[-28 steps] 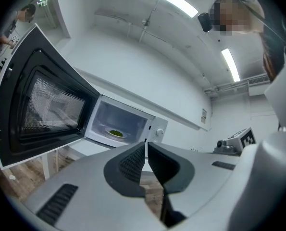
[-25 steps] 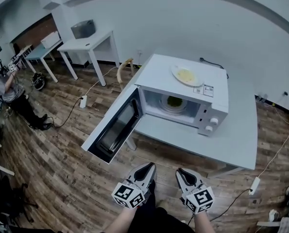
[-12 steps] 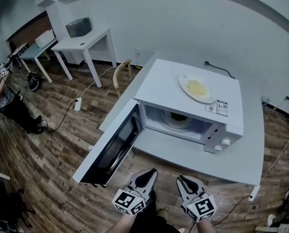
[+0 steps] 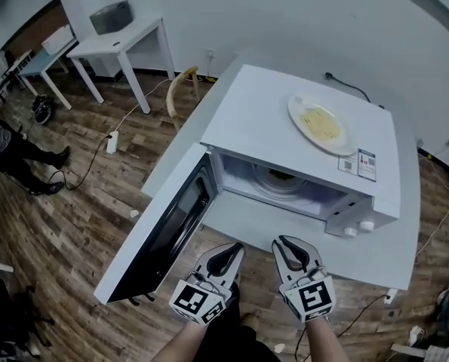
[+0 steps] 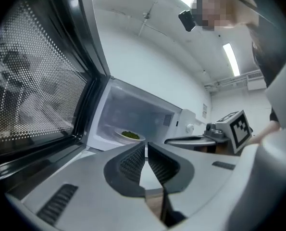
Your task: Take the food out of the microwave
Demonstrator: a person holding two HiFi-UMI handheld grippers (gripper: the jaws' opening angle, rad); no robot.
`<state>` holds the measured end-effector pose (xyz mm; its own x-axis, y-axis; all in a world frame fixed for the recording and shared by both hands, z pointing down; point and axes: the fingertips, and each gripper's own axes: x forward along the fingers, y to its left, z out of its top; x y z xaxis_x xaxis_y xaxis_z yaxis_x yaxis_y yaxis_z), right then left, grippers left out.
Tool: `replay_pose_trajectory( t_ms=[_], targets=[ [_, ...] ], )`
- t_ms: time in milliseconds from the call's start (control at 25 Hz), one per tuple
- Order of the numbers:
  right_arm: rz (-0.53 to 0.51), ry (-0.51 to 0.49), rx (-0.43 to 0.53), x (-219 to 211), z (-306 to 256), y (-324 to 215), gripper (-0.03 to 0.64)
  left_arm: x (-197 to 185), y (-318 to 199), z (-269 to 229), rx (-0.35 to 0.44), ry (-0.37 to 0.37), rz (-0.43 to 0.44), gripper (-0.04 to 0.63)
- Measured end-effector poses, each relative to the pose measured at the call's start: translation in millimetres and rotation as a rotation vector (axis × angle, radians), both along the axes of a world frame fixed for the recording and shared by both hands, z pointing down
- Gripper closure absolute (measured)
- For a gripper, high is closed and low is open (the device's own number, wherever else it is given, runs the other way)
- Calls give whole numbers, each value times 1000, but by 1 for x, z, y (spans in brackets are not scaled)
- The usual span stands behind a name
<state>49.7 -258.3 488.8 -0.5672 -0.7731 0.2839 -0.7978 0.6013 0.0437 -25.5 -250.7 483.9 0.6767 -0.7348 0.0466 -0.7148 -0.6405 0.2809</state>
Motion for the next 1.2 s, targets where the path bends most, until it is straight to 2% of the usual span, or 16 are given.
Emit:
replay_pose_trajectory(
  t_ms=[200, 400, 720, 840, 960, 1200],
  targets=[
    [-20, 122, 9, -5, 7, -36, 571, 5, -14, 0, 17, -10, 13, 571],
    [30, 223, 55, -3, 3, -78, 569, 10, -29, -6, 43, -4, 12, 571],
    [74, 378, 54, -2, 17, -128, 547, 16, -42, -4, 37, -19, 10, 571],
    [81, 491, 75, 2, 24, -137, 535, 16, -50, -5, 50, -36, 9, 571],
    [68, 607, 105, 4, 27, -142, 535, 14, -55, -6, 44, -19, -1, 571],
    [46, 605, 55, 0, 35, -150, 535, 11, -60, -3, 31, -11, -11, 571]
  ],
)
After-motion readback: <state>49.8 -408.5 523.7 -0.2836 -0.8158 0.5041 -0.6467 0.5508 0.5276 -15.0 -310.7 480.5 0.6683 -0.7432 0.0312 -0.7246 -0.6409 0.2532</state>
